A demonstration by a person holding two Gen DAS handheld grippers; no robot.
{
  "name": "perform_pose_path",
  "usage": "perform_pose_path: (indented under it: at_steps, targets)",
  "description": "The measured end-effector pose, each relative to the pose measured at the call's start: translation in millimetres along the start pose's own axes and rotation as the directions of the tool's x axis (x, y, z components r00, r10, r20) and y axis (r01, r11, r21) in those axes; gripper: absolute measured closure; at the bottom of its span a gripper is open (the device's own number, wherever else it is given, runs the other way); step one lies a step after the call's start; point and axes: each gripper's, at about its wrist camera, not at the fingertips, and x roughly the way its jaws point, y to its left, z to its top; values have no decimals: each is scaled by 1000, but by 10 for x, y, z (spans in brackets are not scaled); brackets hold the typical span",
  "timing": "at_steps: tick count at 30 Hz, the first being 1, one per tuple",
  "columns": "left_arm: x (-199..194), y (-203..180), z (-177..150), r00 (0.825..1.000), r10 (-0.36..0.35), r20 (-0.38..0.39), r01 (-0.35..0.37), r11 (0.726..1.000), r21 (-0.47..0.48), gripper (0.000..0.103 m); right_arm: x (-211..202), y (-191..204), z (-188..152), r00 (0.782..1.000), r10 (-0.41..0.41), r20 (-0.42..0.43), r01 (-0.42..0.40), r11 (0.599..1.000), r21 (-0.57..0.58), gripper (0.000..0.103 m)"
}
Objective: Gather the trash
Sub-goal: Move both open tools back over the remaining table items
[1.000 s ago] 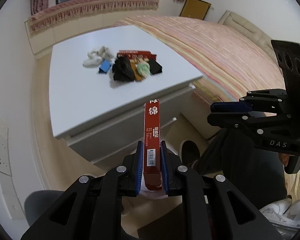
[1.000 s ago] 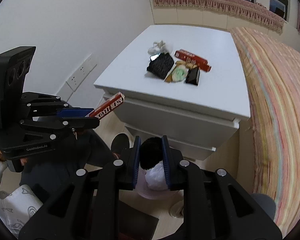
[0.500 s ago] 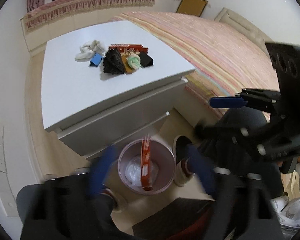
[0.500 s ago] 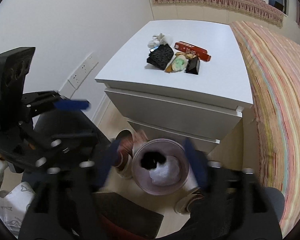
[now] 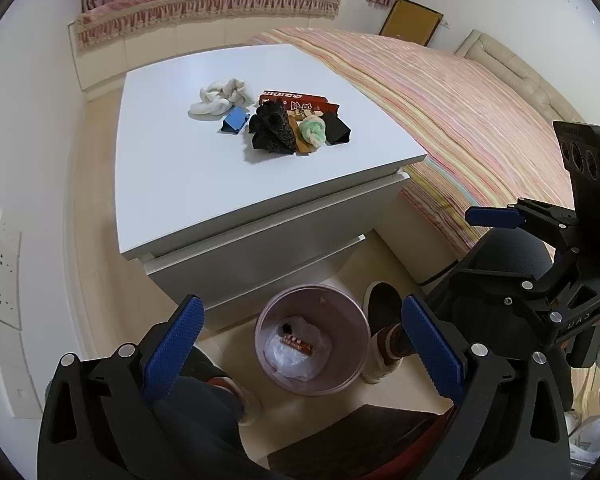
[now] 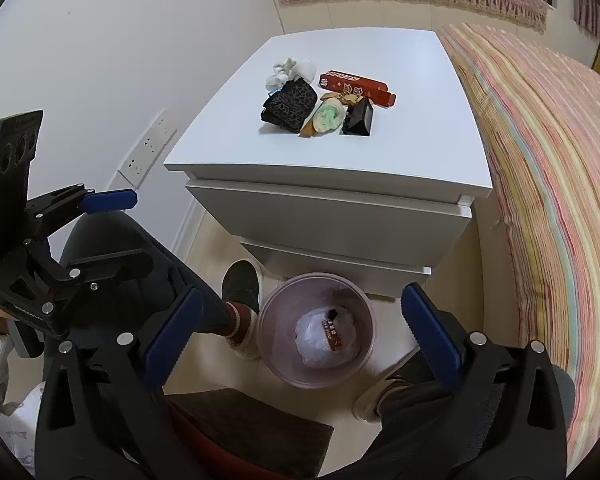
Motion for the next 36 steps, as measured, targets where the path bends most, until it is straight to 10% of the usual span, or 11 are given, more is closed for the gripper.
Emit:
perform_pose_path:
  at_steps: [36]
  targets:
    - [413, 405, 1148, 998, -47, 49, 53, 990, -128, 8, 243, -380, 977, 990, -123, 62, 126, 991, -43, 5]
